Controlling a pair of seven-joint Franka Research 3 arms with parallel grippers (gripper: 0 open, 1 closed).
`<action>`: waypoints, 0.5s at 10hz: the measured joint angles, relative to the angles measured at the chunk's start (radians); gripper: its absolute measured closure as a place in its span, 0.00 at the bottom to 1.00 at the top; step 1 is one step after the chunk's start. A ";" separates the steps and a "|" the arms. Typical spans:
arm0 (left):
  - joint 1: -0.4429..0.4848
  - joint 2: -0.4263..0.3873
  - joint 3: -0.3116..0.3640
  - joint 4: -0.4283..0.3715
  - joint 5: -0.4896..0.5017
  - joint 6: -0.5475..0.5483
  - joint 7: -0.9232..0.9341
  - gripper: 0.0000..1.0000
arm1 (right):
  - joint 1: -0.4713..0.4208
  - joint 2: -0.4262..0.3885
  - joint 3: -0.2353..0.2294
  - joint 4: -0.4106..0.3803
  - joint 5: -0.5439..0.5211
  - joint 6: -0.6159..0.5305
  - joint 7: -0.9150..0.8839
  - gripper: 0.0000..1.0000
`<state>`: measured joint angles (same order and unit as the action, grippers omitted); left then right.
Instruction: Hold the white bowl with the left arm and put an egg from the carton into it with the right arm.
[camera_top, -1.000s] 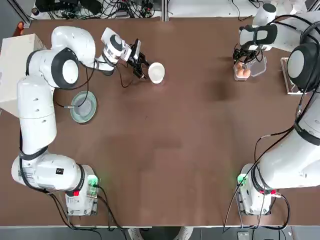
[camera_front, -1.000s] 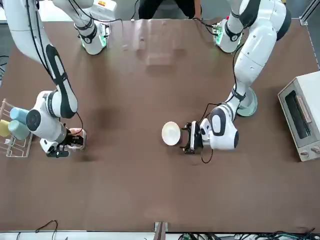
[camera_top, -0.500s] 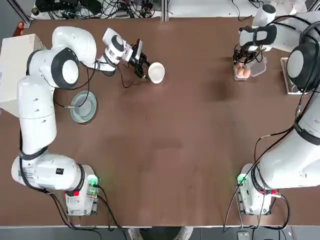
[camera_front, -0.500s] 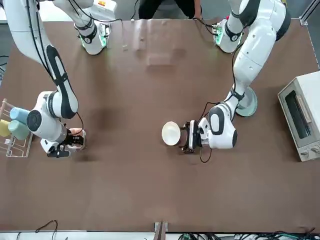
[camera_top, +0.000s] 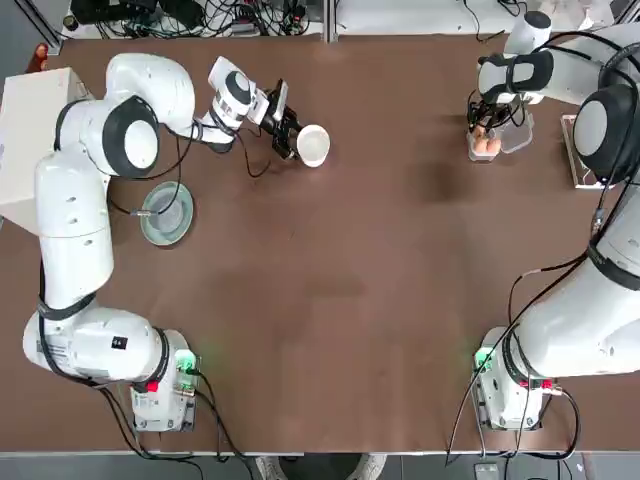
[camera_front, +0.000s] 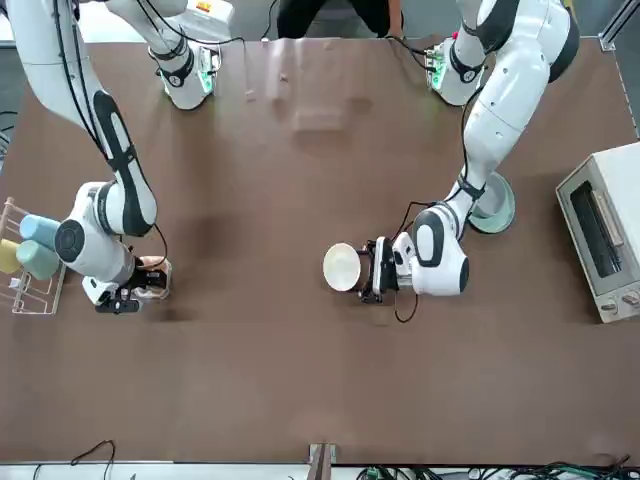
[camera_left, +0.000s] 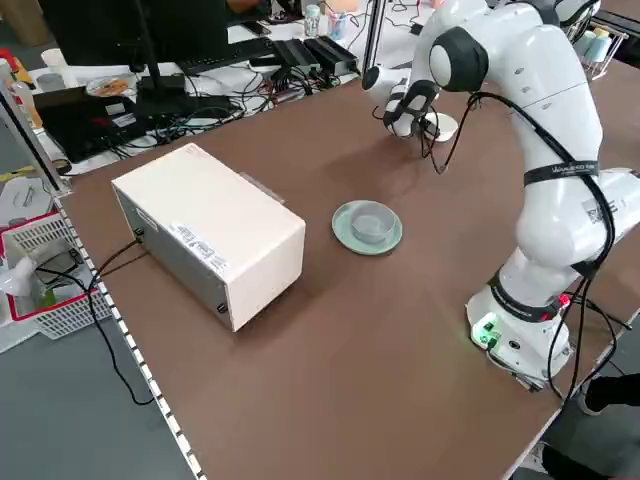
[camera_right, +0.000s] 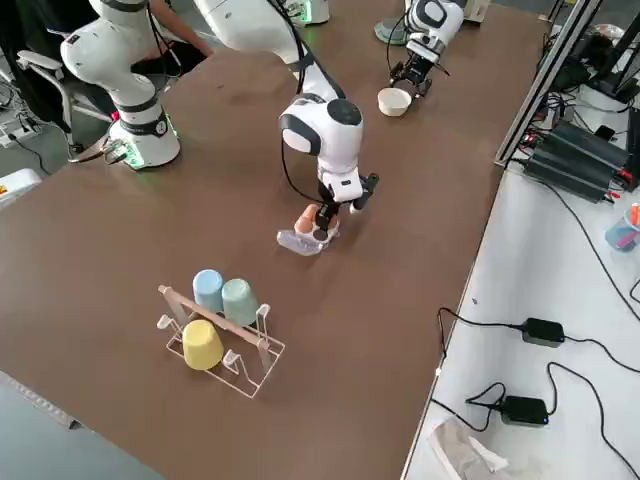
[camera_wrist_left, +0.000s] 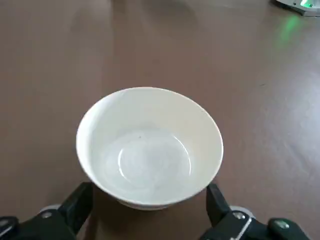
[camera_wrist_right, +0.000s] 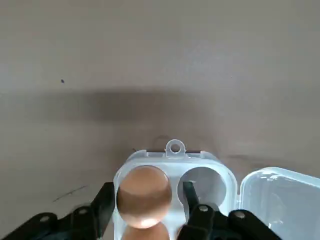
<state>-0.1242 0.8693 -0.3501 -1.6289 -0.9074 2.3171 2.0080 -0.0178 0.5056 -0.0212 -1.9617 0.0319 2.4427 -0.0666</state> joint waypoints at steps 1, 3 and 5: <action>0.000 0.000 0.000 0.000 0.000 0.002 0.000 0.00 | 0.000 0.000 0.000 0.000 0.000 0.000 0.000 0.37; 0.000 0.000 0.000 -0.001 0.000 0.004 0.000 0.00 | 0.000 -0.001 0.000 0.000 0.002 0.002 0.002 0.41; 0.000 0.000 -0.001 -0.001 0.000 0.004 0.000 0.00 | 0.000 -0.001 0.000 0.000 0.010 0.004 0.011 0.47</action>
<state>-0.1244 0.8693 -0.3510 -1.6301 -0.9074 2.3211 2.0080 -0.0177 0.5042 -0.0210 -1.9616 0.0417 2.4463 -0.0559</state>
